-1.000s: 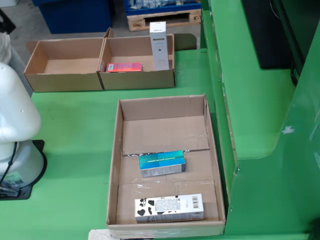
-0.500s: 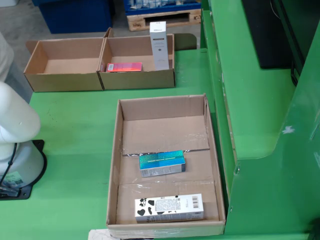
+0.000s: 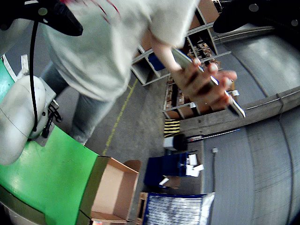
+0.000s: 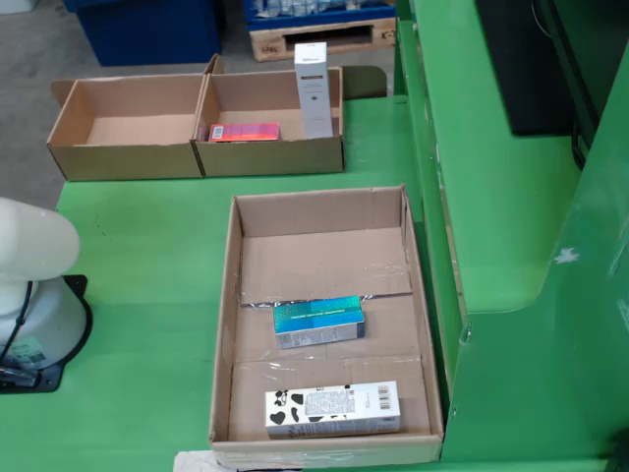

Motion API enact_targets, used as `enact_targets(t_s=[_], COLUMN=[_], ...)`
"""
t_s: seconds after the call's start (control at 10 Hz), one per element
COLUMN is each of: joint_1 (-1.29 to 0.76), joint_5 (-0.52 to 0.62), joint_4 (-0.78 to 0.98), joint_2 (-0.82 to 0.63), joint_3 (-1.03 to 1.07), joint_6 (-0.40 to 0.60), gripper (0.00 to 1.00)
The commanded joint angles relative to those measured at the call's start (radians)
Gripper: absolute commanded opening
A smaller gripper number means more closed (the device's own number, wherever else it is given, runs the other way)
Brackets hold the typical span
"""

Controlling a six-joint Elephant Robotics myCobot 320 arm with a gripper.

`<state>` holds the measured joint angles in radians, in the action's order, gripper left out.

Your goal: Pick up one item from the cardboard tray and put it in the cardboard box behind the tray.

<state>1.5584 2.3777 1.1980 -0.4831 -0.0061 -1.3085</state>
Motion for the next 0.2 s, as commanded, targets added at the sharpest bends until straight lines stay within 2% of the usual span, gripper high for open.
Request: enact_targets(t_s=[0.0, 0.1], joint_1=[-0.007, -0.007], joint_5=[0.015, 0.015], joint_4=[-0.009, -0.009], joint_2=[-0.866, -0.866], joint_3=[0.006, 0.006], joint_6=[-0.048, -0.048], gripper=[1.0, 1.0])
